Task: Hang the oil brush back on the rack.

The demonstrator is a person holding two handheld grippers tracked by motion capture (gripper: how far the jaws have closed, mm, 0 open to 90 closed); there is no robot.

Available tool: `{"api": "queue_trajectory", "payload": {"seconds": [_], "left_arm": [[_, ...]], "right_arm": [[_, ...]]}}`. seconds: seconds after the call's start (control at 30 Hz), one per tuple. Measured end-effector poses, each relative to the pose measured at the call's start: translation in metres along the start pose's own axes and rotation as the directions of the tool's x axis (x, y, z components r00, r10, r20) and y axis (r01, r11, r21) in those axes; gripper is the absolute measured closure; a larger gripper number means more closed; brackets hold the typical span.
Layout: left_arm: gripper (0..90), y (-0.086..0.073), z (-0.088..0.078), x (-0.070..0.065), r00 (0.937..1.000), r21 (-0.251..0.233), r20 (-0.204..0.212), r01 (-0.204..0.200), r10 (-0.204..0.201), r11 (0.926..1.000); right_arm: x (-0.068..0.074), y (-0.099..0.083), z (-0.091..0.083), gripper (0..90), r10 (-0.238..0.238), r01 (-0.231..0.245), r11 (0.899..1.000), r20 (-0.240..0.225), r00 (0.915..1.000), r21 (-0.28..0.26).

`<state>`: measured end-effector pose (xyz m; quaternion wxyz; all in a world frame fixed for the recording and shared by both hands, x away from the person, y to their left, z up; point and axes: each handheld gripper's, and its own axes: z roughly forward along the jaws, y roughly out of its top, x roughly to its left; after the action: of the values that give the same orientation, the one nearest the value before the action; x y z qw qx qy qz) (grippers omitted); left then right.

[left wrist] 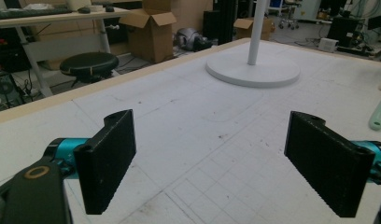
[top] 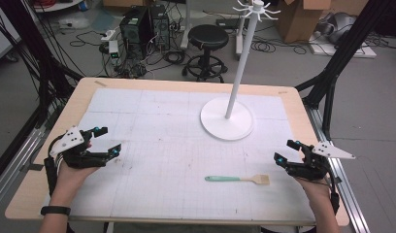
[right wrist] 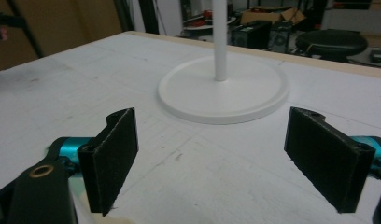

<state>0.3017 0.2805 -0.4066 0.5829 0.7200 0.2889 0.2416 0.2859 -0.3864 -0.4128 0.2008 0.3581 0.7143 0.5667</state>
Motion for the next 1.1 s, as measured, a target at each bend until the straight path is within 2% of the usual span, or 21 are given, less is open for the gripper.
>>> {"api": "queue_trajectory", "payload": {"seconds": [0.07,0.2,0.23,0.27,0.3,0.33,0.4,0.43,0.5,0.57,0.67,0.7,0.73,0.9,0.93,0.97,1.1], "left_arm": [[17.3,0.000,0.000,0.000,1.0000,0.001,0.001,0.000,0.000,1.0000],[17.3,0.000,0.001,0.000,1.0000,0.007,0.000,-0.004,0.004,1.0000],[17.2,0.000,0.001,0.000,1.0000,0.007,0.000,-0.004,0.004,1.0000],[17.2,-0.001,0.002,-0.001,1.0000,0.010,0.003,-0.004,0.004,0.9999],[17.2,-0.001,0.002,-0.001,1.0000,0.010,0.003,-0.004,0.004,0.9999],[17.2,-0.001,0.002,-0.001,1.0000,0.010,0.008,-0.002,0.002,0.9999],[17.3,-0.001,0.002,-0.002,0.9999,0.009,0.012,-0.002,0.002,1.0000],[17.2,0.000,0.003,-0.002,0.9999,0.010,0.014,-0.006,0.006,0.9999],[17.2,0.000,0.003,-0.002,0.9999,0.007,0.014,-0.007,0.007,0.9999],[17.2,-0.001,0.003,-0.002,0.9999,0.009,0.013,-0.008,0.008,0.9999],[17.2,0.000,0.003,-0.002,0.9999,0.009,0.014,-0.008,0.008,0.9999],[17.2,0.000,0.003,-0.002,0.9999,0.009,0.014,-0.008,0.008,0.9999],[17.2,-0.001,0.003,-0.002,0.9999,0.012,0.015,-0.007,0.007,0.9999],[17.2,-0.001,0.004,-0.003,0.9998,0.014,0.018,-0.010,0.010,0.9998],[17.2,-0.001,0.004,-0.003,0.9998,0.014,0.018,-0.010,0.010,0.9998],[17.2,-0.001,0.004,-0.003,0.9998,0.018,0.017,-0.013,0.013,0.9998],[17.2,-0.001,0.004,-0.004,0.9997,0.019,0.018,-0.016,0.015,0.9997]], "right_arm": [[0.003,0.000,0.004,16.8,-0.010,0.010,1.000,-0.030,0.9995,0.009],[0.014,0.001,0.016,16.4,-0.033,0.039,0.998,-0.112,0.9932,0.054],[0.014,0.001,0.016,16.4,-0.033,0.039,0.998,-0.112,0.9932,0.054],[0.019,0.000,0.022,16.4,-0.043,0.055,0.996,-0.153,0.9873,0.076],[0.019,0.000,0.022,16.4,-0.043,0.055,0.996,-0.153,0.9873,0.076],[0.024,0.000,0.029,16.4,-0.064,0.082,0.992,-0.184,0.9809,0.093],[0.027,0.000,0.031,16.2,-0.070,0.092,0.990,-0.198,0.9776,0.104],[0.032,-0.001,0.037,16.0,-0.079,0.109,0.986,-0.228,0.9704,0.123],[0.037,-0.002,0.041,16.0,-0.093,0.131,0.982,-0.254,0.9628,0.137],[0.039,-0.002,0.044,16.0,-0.099,0.141,0.979,-0.263,0.9597,0.147],[0.047,-0.005,0.054,15.7,-0.115,0.177,0.967,-0.308,0.9444,0.182],[0.047,-0.005,0.054,15.7,-0.115,0.177,0.967,-0.308,0.9444,0.182],[0.051,-0.007,0.058,15.7,-0.120,0.191,0.961,-0.319,0.9403,0.200],[0.057,-0.011,0.067,15.8,-0.119,0.214,0.945,-0.348,0.9298,0.248],[0.057,-0.011,0.067,15.8,-0.119,0.214,0.945,-0.348,0.9298,0.248],[0.058,-0.013,0.070,16.2,-0.118,0.221,0.938,-0.355,0.9276,0.267],[0.061,-0.015,0.073,20.1,-0.134,0.250,0.925,-0.370,0.9195,0.287]]}}
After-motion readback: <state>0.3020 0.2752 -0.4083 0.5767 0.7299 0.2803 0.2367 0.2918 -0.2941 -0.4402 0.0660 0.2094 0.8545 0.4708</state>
